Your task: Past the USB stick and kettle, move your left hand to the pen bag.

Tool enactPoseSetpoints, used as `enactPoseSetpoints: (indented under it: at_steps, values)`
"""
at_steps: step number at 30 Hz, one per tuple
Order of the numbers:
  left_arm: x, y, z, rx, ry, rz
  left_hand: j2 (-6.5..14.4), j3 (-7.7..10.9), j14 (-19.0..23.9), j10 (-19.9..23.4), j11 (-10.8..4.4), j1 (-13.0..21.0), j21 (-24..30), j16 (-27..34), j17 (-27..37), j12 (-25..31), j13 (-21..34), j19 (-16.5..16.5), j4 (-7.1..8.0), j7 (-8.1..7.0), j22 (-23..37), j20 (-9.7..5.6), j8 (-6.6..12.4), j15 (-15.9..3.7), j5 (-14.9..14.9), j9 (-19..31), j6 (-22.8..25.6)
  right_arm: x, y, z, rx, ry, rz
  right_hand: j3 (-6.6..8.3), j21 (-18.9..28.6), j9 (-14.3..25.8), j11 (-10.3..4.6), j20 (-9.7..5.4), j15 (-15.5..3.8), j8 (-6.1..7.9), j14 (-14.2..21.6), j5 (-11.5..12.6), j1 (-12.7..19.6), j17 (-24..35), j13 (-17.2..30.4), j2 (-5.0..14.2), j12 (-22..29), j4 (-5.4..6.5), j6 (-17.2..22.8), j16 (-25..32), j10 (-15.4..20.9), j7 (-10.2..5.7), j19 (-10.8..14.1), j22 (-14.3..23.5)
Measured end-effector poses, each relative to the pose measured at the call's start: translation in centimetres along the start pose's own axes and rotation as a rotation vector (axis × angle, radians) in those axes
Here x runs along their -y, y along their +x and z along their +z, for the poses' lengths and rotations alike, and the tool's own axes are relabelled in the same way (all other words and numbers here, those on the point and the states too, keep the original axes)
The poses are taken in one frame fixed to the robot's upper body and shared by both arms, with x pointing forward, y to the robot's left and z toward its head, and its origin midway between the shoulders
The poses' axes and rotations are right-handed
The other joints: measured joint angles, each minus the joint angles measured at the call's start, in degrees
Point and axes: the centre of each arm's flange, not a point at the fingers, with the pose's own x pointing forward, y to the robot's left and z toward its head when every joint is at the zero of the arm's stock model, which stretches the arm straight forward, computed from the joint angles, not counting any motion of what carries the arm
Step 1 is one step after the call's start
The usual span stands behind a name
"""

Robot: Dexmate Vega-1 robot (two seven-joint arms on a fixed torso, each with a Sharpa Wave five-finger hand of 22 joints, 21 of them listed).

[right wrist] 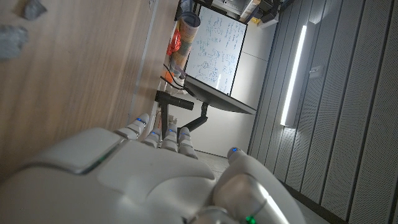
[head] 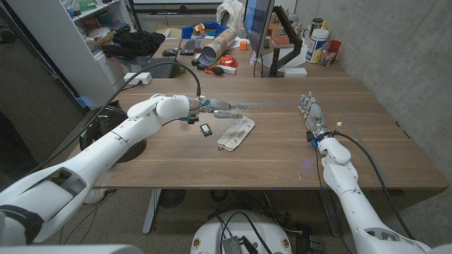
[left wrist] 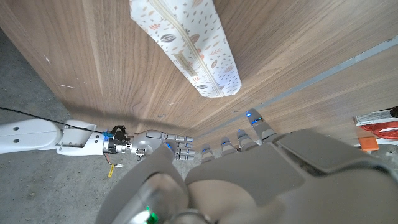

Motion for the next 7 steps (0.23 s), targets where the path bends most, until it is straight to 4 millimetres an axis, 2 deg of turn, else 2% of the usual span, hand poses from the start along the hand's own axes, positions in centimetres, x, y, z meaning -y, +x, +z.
enactPoseSetpoints:
  at_steps: [7]
  values:
    - [0.27, 0.13, 0.07, -0.001, 0.000, -0.012, 0.00, 0.00, 0.00, 0.00, 0.00, 0.00, 0.00, 0.00, 0.00, 0.00, 0.00, 0.00, 0.00, 0.00, 0.00, 0.00, 0.00, 0.00, 0.00, 0.00, 0.00, 0.04, -0.01, -0.04, 0.000, 0.000, -0.001, 0.00, 0.00, 0.00, 0.00, 0.00, 0.00, 0.00, 0.00, 0.00, 0.00, 0.00, 0.00, 0.00, 0.00, 0.00, 0.00, 0.00, 0.00, 0.00, 0.00, 0.00]
